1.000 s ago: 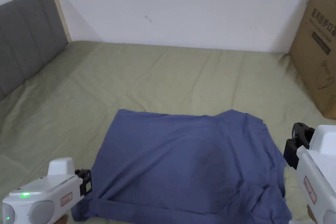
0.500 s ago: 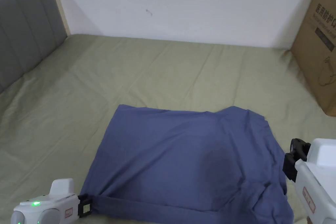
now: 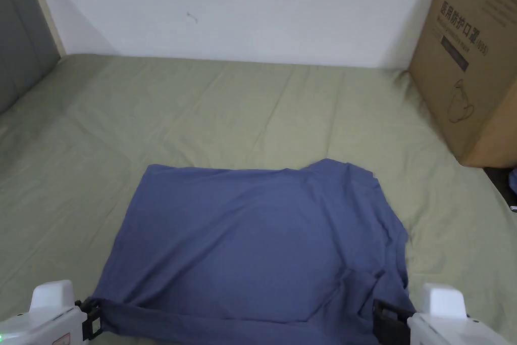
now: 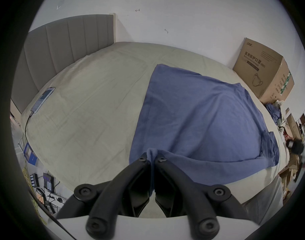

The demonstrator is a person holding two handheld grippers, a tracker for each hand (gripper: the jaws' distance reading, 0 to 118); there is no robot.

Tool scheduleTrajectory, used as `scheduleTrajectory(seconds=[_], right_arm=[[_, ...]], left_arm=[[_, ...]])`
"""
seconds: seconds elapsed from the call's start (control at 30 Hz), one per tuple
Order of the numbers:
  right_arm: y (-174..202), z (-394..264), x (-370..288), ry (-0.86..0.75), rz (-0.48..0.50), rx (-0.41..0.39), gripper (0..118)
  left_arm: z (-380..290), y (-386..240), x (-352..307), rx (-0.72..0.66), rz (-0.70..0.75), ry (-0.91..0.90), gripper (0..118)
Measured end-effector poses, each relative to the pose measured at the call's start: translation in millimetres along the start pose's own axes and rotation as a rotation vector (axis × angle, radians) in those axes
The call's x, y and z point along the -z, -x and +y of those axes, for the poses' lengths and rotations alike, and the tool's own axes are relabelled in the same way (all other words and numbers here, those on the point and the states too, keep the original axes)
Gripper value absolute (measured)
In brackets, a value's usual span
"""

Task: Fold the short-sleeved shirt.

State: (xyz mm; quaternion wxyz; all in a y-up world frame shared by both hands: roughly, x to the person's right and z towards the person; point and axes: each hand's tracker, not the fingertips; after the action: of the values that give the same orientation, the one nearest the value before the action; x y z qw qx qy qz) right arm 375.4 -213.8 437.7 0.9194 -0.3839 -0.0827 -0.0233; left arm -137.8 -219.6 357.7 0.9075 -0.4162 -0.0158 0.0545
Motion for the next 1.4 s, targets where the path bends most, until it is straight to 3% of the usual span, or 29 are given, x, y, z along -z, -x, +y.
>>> scheduleTrajectory(seconds=[0.1,0.17,0.23,0.3,0.33,0.5,0.9,1.13,1.4], right_arm=[[-5,-18,21,0.09,0.007,0.006,92],[-9,-24,31,0.137,0.006,0.032,69],[-13,-29,36,0.146,0.006,0.039,63],[-14,-31,40,0.15,0.01,0.039,17],[-15,-32,39,0.154,0.024,0.034,8],[-22,-25,29,0.13,0.048,0.036,6],[-20,47,-6,-0.111,0.063,0.064,5],[-14,97,32,-0.136,0.036,0.048,5],[-13,125,111,-0.026,0.001,0.096,5]], left_arm=[[2,0,-1,-0.002,-0.002,-0.007,2],[3,-1,-3,-0.009,-0.004,-0.01,2],[3,-1,-4,-0.012,-0.001,-0.012,2],[4,-2,-4,-0.012,-0.001,-0.009,2],[4,-2,-4,-0.012,0.0,-0.008,2],[6,-3,-2,-0.011,0.005,-0.008,2],[53,1,-4,-0.068,-0.011,-0.103,2],[109,-19,24,-0.033,-0.005,-0.138,2],[142,-28,112,0.047,0.047,-0.043,2]])
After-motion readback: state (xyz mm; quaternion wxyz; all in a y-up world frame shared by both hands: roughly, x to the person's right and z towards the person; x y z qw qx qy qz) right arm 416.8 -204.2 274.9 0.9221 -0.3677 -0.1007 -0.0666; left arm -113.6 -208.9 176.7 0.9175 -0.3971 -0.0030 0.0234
